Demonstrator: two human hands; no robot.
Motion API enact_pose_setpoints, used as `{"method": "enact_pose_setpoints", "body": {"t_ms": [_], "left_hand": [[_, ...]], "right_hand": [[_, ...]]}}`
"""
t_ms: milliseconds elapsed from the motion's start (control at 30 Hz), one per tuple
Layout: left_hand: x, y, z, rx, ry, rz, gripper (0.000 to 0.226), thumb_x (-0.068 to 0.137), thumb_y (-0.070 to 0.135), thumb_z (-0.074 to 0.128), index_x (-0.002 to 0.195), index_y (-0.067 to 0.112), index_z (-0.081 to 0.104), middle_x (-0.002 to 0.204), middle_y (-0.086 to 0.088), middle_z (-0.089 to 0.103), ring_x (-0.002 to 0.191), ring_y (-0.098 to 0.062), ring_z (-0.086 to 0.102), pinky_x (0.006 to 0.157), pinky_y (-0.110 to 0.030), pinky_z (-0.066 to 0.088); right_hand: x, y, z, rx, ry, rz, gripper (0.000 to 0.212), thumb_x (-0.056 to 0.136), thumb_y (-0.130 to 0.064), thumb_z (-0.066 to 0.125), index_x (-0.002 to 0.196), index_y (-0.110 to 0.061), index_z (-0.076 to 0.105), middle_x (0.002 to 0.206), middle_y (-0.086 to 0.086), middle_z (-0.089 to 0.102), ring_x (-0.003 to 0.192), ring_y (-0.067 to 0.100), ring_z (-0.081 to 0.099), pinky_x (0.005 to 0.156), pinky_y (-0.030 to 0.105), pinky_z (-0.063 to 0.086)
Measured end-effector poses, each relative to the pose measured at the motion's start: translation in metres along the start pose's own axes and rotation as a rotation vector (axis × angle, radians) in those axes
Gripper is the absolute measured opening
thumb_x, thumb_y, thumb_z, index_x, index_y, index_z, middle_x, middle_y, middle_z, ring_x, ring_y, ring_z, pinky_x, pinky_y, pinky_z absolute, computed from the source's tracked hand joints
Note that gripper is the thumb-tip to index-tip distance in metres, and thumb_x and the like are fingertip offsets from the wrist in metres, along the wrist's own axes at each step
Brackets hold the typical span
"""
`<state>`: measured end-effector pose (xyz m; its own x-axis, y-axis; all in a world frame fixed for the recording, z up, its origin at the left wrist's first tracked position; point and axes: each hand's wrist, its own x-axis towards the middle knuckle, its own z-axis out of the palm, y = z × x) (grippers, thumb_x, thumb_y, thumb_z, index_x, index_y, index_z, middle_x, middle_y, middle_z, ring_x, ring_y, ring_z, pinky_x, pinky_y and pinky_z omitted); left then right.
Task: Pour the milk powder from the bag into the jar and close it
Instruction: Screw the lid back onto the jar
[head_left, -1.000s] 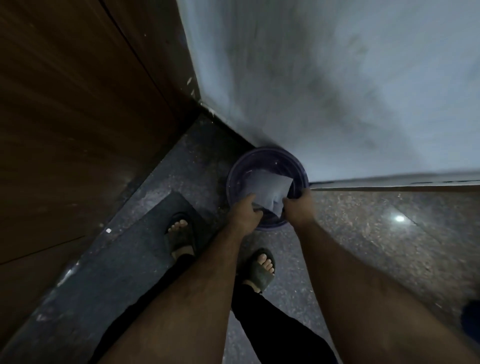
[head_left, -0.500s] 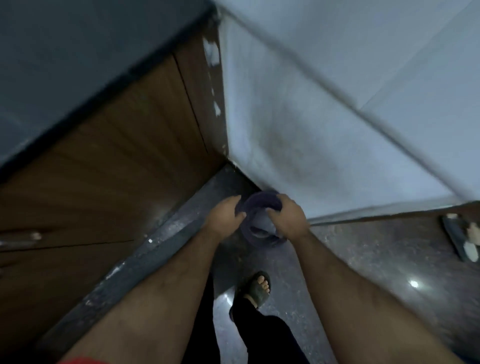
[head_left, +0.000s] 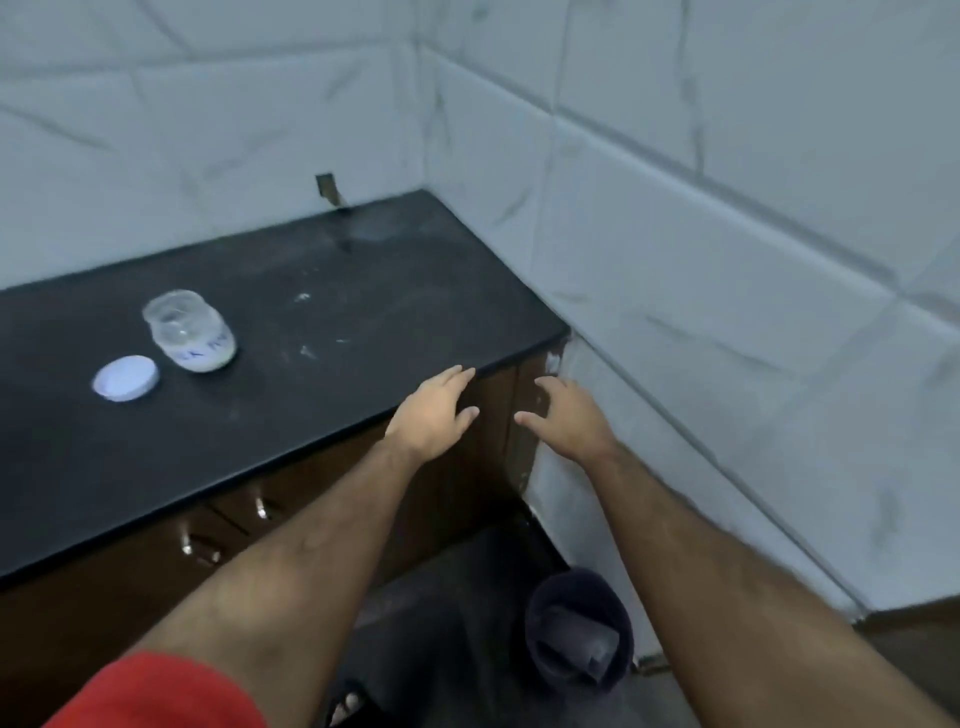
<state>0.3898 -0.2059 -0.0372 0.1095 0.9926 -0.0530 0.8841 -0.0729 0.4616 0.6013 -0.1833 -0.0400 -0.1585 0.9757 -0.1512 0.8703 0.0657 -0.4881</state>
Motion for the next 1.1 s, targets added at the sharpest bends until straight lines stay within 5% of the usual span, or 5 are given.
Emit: {"method": "enact_pose_setpoints", "body": {"t_ms": [533,800,1100], "left_hand": [[0.004,-0.194,-0.245,0.108,0.32,-0.066,0.062,0.098,0.034,0.053,0.154,0.02,0.031,0.162,0.002,0.027,0.148,-0.019,0.027,0.118,-0.038,0.028],[-0.022,-0.288,-0.269,0.062,0.357,-0.262,0.062,0.098,0.035,0.053,0.154,0.021,0.032,0.162,0.002,0.029,0.148,-0.018,0.027,0.119,-0.036,0.027],[-0.031,-0.362,-0.248,-0.024,0.304,-0.554,0.06,0.097,0.031,0.055,0.152,0.018,0.034,0.157,0.0,0.038,0.141,-0.018,0.039,0.113,-0.032,0.032]], "right_hand": [[0.111,-0.294,-0.001,0.038,0.135,-0.347,0.066,0.091,-0.044,0.066,0.148,-0.019,0.044,0.154,0.003,0.042,0.142,0.023,0.037,0.111,0.041,0.039],[0.151,-0.384,0.062,0.051,-0.044,-0.452,0.063,0.091,-0.038,0.064,0.148,-0.022,0.043,0.152,0.003,0.044,0.136,0.023,0.045,0.108,0.044,0.044],[0.204,-0.406,0.127,0.181,-0.318,-0.465,0.066,0.087,-0.007,0.057,0.15,-0.017,0.041,0.15,0.008,0.05,0.135,0.024,0.05,0.11,0.033,0.04]]}}
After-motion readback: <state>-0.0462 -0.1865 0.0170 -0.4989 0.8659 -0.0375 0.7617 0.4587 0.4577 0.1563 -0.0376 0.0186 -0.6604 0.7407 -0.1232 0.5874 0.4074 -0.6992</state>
